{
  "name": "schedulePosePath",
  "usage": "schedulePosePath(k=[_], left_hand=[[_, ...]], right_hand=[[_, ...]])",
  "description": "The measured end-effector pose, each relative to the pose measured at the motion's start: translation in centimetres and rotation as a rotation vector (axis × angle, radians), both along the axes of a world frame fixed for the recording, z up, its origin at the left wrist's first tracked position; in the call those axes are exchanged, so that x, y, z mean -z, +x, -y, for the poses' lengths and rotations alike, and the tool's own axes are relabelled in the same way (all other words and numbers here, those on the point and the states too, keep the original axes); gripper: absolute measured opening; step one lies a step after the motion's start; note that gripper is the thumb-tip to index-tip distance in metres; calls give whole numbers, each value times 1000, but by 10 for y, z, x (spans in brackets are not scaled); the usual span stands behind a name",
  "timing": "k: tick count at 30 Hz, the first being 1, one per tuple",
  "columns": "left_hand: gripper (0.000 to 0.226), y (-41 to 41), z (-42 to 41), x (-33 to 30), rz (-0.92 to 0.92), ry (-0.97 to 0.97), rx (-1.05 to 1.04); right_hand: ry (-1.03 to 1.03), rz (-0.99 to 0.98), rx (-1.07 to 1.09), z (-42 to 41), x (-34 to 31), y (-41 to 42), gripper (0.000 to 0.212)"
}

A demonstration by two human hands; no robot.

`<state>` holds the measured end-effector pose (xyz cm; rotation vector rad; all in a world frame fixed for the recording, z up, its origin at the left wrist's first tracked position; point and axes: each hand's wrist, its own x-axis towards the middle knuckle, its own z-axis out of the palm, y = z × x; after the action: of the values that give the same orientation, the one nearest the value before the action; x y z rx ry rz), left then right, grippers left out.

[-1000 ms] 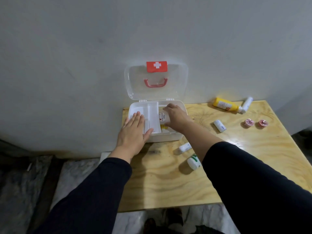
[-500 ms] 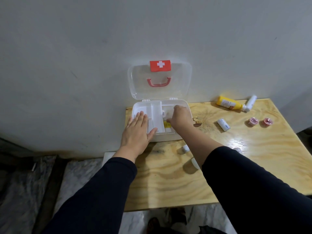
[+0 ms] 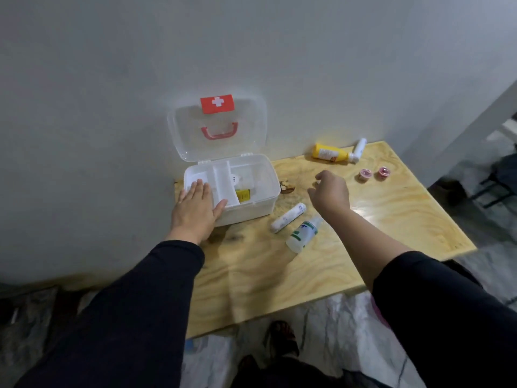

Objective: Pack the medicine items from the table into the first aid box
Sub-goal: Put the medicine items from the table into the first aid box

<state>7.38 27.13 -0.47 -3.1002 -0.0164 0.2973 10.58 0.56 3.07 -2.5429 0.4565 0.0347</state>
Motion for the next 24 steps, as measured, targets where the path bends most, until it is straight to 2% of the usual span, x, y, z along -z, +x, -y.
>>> schedulePosePath(k=[4,9,18,21,24], left_hand=[[74,0,-1,-1,-6,-5,6],[75,0,-2,0,1,-8,10],[74,0,-2,6,27,-6,12],[73,-1,-2,4,22,7,12],[72,-2,0,2,16,10,13]], right_hand=[[1,-160,94,8,19,-31,48],[224,-277,260,-3,45,-44,60],[397,-244,405,-11,57,-45,52],[394,-222,395,-7,52,-48,47],[343,-103,329,-2,37,-44,52]])
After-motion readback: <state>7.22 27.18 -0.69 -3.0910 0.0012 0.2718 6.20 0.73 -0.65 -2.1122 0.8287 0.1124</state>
